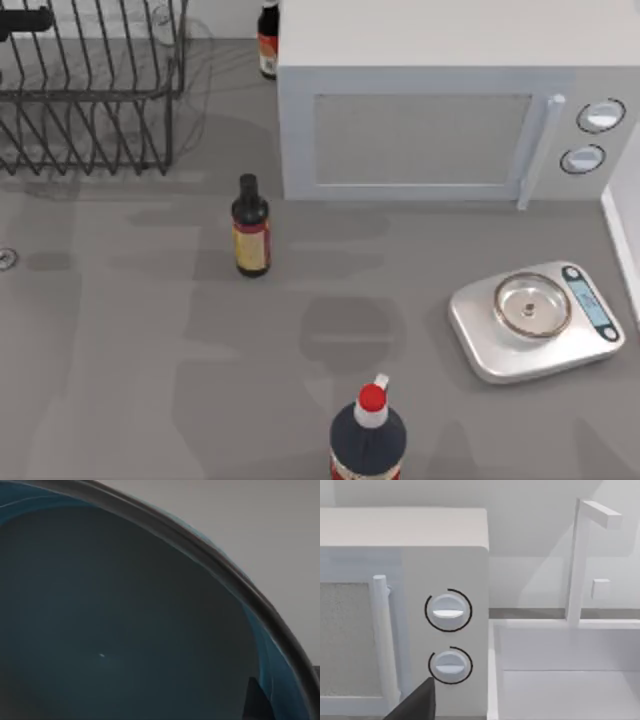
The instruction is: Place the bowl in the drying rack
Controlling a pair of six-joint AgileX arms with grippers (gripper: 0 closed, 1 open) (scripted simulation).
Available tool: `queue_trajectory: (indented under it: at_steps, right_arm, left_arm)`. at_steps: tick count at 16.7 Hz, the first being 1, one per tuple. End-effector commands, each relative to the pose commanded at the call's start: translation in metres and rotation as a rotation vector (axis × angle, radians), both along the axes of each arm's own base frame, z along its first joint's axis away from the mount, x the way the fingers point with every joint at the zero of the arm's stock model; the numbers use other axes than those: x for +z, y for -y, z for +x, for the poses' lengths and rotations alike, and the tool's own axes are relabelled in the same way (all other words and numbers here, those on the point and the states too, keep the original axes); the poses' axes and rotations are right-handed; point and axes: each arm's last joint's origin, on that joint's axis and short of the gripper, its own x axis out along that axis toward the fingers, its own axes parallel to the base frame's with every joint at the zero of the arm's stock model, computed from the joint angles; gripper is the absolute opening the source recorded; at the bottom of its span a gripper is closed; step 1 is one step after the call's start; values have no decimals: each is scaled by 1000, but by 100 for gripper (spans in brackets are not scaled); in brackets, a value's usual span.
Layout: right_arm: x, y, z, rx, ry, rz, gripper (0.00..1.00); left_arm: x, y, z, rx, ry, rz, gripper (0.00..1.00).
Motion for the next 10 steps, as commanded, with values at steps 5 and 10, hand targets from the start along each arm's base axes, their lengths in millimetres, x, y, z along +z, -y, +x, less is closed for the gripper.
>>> queue_trajectory:
  at_steps: [5,10]
  right_arm:
    - [0,0,0,0,0,0,100]
    - [0,0,0,0,0,0,100]
  left_arm:
    - [0,0,0,0,0,0,60]
    - [0,0,0,0,0,0,98]
